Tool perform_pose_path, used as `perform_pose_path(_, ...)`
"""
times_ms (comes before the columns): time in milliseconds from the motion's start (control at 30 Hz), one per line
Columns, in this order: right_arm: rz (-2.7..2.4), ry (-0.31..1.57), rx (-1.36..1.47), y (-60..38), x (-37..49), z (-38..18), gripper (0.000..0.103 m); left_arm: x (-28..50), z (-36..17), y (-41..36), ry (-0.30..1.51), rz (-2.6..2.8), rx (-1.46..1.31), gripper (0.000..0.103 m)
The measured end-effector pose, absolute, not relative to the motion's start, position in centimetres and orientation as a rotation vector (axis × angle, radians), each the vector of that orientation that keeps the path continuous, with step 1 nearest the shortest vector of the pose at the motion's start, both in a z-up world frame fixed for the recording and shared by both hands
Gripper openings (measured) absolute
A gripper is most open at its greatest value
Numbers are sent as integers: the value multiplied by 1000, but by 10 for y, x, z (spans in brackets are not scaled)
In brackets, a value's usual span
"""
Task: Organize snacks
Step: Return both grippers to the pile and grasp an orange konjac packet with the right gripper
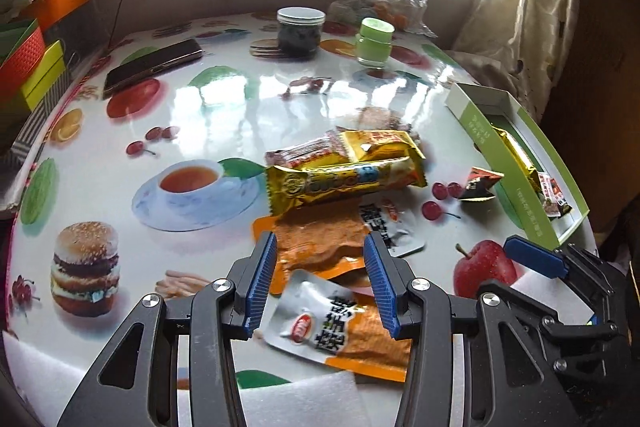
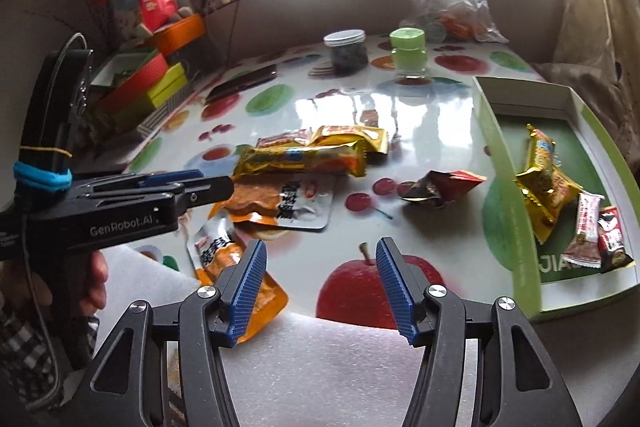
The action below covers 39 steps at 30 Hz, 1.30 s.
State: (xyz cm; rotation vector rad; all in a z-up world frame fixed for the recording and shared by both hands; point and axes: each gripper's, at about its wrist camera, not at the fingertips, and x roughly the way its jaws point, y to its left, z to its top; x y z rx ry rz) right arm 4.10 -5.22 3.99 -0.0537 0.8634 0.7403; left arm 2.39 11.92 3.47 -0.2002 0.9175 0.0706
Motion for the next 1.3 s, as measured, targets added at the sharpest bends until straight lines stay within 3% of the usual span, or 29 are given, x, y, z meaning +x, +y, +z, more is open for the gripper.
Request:
perform_pose_path(633, 1056, 925, -441, 22, 22, 13, 58, 9, 19, 160, 950, 139, -274, 46)
perform_pose_path(767, 1067, 865, -588, 32, 8, 10, 60, 9, 18, 166, 950, 143, -285, 46)
perform_pose_path(1300, 983, 911, -550, 28, 22, 9, 64, 12, 10, 170, 964, 138, -307, 46)
